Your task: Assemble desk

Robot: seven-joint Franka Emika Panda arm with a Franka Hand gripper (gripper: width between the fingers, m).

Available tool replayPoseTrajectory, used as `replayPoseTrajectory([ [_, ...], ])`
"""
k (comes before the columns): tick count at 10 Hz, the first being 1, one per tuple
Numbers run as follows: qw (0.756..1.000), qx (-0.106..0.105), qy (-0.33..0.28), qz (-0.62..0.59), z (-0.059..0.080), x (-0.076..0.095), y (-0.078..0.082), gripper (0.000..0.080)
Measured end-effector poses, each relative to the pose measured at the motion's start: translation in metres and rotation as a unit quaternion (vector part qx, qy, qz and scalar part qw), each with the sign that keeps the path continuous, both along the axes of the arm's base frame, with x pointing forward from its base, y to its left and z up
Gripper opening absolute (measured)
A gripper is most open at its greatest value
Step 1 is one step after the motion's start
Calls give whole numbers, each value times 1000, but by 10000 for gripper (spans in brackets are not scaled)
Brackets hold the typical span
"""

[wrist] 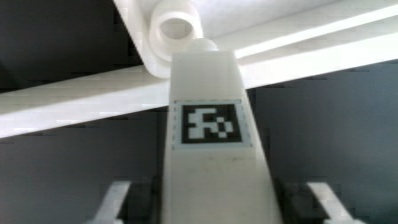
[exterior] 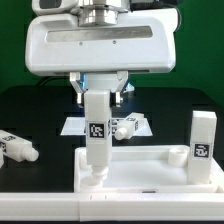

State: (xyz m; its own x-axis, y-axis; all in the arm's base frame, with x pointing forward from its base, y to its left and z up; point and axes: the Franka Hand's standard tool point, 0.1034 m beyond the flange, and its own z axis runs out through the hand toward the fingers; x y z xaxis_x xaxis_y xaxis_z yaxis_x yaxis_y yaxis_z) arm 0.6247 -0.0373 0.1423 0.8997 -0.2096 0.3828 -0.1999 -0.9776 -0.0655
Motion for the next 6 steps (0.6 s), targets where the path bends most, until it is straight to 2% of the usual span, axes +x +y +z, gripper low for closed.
replayPoseTrajectory([
  [6,1000,-14,-2,-2,-19,-15,-11,287],
])
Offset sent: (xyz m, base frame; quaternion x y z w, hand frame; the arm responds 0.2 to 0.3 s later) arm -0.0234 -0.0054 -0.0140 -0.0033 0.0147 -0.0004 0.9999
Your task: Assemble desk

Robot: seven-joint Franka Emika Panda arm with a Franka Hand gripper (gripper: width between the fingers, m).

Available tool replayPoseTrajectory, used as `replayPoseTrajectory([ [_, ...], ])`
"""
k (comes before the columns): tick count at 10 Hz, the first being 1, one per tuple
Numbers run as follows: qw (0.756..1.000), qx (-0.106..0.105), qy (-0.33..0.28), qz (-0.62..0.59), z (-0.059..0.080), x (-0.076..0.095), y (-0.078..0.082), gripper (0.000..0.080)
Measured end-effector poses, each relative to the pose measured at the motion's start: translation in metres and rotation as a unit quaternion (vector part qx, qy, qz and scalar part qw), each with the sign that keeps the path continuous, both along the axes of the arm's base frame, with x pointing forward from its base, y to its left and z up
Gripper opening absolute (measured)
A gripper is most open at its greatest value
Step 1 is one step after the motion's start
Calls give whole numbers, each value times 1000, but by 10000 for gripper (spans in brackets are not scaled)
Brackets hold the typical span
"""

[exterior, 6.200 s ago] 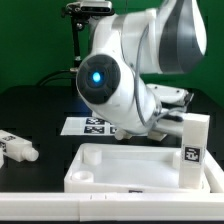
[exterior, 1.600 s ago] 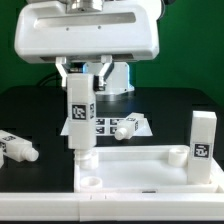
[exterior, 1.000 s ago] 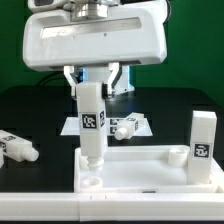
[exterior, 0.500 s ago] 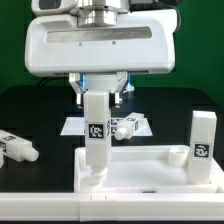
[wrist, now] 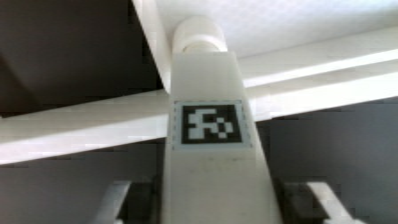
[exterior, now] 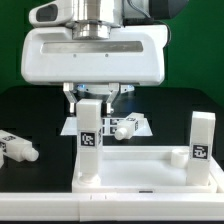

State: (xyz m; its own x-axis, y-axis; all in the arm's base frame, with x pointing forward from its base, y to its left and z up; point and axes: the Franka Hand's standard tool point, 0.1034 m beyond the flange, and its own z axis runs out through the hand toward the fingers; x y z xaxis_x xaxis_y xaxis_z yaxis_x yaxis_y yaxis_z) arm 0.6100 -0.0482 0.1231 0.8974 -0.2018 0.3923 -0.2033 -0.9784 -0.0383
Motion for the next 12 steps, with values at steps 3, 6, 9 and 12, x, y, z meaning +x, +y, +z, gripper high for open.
replayPoseTrajectory([
  [3,1000,-2,4,1,-8,-1,0,287],
  [6,1000,-7,-7,2,-8,2,0,287],
  [9,1000,9,22,2,-4,5,1,559],
  [12,992,58,114,0,4,16,6,645],
])
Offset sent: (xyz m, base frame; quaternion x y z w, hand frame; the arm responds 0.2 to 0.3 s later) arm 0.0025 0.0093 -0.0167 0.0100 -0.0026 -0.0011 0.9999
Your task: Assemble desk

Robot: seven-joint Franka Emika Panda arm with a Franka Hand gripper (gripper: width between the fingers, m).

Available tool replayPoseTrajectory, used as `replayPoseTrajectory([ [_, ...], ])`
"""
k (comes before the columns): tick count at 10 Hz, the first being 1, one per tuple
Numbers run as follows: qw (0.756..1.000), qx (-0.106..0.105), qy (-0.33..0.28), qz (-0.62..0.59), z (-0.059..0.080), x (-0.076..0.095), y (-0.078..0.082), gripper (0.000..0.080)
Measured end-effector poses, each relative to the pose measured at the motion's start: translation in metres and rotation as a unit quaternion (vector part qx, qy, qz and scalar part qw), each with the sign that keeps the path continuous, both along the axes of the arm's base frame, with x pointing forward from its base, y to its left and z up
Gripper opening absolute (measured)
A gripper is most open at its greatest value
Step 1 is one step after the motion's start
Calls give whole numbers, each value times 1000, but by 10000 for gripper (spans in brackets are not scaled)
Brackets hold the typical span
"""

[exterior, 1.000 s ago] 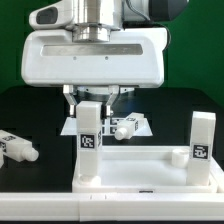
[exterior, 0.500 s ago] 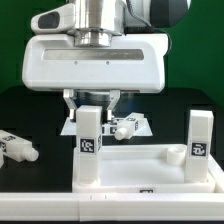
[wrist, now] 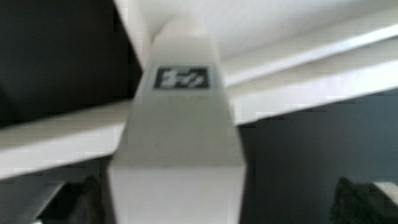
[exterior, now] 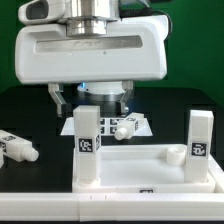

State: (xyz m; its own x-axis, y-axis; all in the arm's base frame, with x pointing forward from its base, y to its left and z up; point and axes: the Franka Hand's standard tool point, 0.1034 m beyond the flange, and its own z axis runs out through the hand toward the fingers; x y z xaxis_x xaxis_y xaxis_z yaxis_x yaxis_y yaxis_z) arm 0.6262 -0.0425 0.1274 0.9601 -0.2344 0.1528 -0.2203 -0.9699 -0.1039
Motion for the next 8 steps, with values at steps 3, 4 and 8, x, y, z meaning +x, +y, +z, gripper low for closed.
replayPoseTrajectory([
  [3,999,14,42,-7,-10,-3,0,649],
  [4,999,11,38,-7,-12,-4,1,649],
  [8,997,17,41,-56,-12,-4,-3,339],
])
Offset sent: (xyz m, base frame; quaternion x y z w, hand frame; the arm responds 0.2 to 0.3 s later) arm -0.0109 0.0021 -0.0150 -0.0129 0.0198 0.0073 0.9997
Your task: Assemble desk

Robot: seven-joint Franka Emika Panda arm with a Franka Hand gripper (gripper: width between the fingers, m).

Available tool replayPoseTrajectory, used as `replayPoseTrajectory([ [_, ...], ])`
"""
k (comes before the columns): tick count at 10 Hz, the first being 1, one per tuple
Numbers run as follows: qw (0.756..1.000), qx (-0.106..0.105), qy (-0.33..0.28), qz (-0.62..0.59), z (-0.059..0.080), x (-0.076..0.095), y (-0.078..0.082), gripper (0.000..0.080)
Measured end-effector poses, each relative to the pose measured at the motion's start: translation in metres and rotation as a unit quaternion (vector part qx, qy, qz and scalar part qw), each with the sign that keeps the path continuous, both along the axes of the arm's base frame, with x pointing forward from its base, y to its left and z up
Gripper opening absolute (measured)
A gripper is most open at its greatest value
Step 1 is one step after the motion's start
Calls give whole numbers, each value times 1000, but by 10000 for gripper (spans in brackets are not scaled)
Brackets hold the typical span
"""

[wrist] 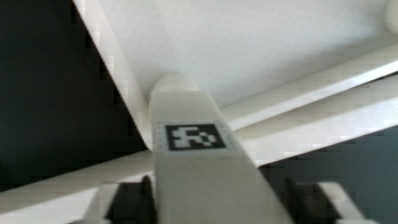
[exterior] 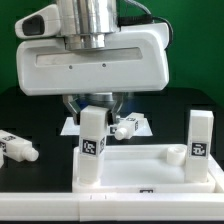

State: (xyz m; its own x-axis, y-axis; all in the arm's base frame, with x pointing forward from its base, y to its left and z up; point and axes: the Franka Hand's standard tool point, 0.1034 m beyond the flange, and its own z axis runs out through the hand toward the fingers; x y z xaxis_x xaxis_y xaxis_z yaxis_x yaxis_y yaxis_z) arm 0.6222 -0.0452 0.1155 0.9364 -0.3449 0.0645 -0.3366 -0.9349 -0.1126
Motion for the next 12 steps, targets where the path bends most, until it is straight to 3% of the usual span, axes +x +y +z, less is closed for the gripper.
replayPoseTrajectory([
  [1,999,4,4,-42,0,0,0,295],
  [4,973,23,22,-227,-2,-1,3,293],
  [6,901,56,50,-428,-3,1,12,290],
  [7,864,85,57,-494,-4,2,13,290],
  [8,844,103,61,-522,-4,2,12,290],
  [9,848,102,61,-517,-4,2,13,295],
  [10,867,97,57,-486,-4,2,13,295],
  [11,901,80,49,-424,-4,1,15,501],
  [12,944,69,35,-321,-4,1,11,501],
])
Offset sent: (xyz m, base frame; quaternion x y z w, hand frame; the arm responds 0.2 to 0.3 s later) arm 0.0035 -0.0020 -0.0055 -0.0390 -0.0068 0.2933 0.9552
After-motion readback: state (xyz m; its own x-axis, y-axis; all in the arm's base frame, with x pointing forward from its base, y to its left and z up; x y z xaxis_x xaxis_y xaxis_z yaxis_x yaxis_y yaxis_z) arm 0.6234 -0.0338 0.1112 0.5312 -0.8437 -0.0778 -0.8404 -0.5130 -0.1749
